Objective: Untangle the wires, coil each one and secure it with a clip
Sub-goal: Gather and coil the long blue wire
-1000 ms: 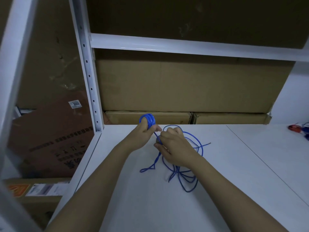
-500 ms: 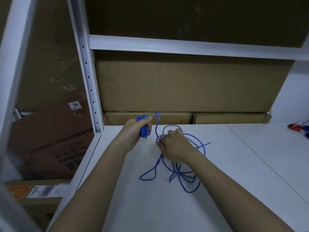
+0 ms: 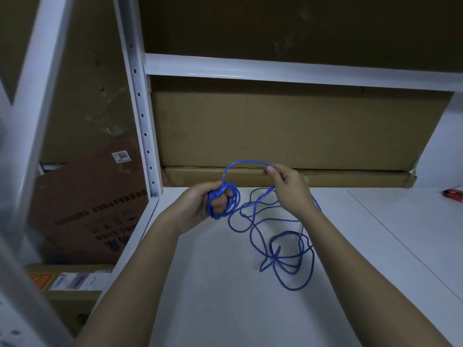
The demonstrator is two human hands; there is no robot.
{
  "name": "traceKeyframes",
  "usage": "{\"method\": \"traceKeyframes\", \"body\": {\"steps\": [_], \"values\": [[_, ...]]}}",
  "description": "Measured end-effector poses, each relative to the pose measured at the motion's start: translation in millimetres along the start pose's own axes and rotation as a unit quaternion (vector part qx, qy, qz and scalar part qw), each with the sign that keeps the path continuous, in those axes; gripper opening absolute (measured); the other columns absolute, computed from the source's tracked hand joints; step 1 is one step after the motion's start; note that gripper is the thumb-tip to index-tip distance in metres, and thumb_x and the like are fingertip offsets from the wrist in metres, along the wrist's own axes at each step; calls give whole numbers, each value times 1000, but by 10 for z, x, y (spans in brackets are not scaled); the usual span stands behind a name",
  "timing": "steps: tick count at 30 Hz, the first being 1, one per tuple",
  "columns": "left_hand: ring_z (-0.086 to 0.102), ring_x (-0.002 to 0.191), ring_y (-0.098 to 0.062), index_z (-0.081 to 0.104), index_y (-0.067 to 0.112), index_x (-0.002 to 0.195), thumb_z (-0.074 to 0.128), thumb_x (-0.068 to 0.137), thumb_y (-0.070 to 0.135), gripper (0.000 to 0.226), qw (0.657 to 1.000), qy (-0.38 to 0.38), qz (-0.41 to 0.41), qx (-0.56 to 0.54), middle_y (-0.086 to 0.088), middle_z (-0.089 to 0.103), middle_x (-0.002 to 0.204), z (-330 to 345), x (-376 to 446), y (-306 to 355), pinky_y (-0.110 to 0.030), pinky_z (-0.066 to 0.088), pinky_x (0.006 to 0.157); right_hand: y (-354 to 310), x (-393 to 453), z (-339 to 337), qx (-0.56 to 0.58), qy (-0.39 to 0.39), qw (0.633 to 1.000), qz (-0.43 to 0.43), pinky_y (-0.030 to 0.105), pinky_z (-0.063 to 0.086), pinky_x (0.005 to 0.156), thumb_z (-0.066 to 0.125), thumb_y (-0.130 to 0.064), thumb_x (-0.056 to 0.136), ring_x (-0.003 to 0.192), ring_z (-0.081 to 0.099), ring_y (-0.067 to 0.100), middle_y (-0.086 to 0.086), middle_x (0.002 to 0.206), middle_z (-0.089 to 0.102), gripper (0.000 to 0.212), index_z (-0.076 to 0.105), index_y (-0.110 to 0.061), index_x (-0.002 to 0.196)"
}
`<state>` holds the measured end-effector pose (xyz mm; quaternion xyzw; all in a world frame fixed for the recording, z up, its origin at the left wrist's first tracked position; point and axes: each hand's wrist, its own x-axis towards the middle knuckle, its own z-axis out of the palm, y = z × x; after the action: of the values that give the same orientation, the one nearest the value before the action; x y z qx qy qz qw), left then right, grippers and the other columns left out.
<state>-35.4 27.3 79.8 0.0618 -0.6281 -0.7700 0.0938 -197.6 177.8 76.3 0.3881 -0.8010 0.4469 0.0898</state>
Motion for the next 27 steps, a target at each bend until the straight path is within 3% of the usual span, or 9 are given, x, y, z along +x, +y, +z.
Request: {"method": "traceKeyframes", "body": {"steps": [3, 6, 10, 12, 14, 17, 20, 24, 27], "values": [[25, 40, -7, 50, 6, 77, 37, 90, 35, 34, 994, -32, 26, -98, 8, 29, 41, 65, -64, 53, -20, 24, 48, -52, 2, 49, -223, -68, 972, -39, 37, 30, 91, 34, -38, 103, 82, 59, 29, 0, 69, 62, 33, 60, -26, 87], [18, 41, -7, 57, 8, 68, 42, 87, 43, 42, 975, -35, 68, -210, 10, 22, 42, 131, -72, 86, -16, 26, 46, -100, -74, 234, -345, -101, 922, -143, 37, 27, 85, 28, -39, 104, 87, 62, 30, 5, 88, 70, 39, 63, -23, 98], [42, 59, -9, 50, 6, 87, 37, 98, 19, 21, 937, 64, 164, -302, 4, 41, 61, 169, 68, 107, -18, 41, 68, -100, -245, 497, -342, -73, 896, -272, 36, 26, 68, 30, -39, 95, 50, 54, 25, 3, 50, 57, 45, 55, -18, 65], [49, 73, -11, 50, 7, 85, 38, 100, 10, 19, 955, 143, 195, -174, 1, 50, 75, 147, 137, 80, -20, 42, 78, -138, -314, 542, -317, -43, 897, -306, 35, 35, 66, 34, -40, 94, 45, 40, 20, -3, 44, 50, 42, 40, -22, 56], [50, 78, -7, 53, 13, 82, 47, 97, 15, 16, 959, 196, 193, 71, 1, 51, 81, 115, 164, 13, -19, 40, 80, -193, -364, 535, -249, -41, 916, -311, 35, 36, 66, 35, -40, 96, 51, 31, 17, -5, 46, 43, 42, 35, -22, 57], [52, 82, -5, 52, 6, 94, 43, 100, 16, 15, 920, 165, 188, 302, 2, 53, 90, 85, 177, -109, -16, 42, 82, -222, -411, 448, -98, -124, 959, -236, 32, 30, 68, 30, -34, 94, 63, 39, 16, -5, 62, 48, 36, 49, -16, 68], [52, 81, -21, 44, 2, 98, 43, 99, 16, 15, 907, 118, 101, 391, -6, 53, 89, 71, 178, -121, -34, 45, 81, -161, -432, 363, -20, -195, 966, -168, 24, 33, 65, 39, -23, 86, 70, 42, 8, -2, 76, 54, 17, 56, -19, 84], [48, 81, -14, 49, 8, 100, 51, 85, 42, 37, 892, 36, -17, 451, 0, 50, 91, 47, 159, -84, -34, 43, 82, -36, -449, 289, 70, -206, 970, -108, 28, 35, 60, 57, -11, 90, 62, 44, 12, 6, 71, 55, 21, 62, -27, 77], [50, 82, -6, 51, 0, 106, 56, 87, 15, 25, 924, -24, 13, 381, 1, 51, 91, 81, 144, -75, -24, 46, 84, -39, -467, 177, 181, -221, 957, -51, 28, 35, 63, 58, -14, 90, 63, 43, 12, 2, 62, 50, 26, 66, -25, 68]]}}
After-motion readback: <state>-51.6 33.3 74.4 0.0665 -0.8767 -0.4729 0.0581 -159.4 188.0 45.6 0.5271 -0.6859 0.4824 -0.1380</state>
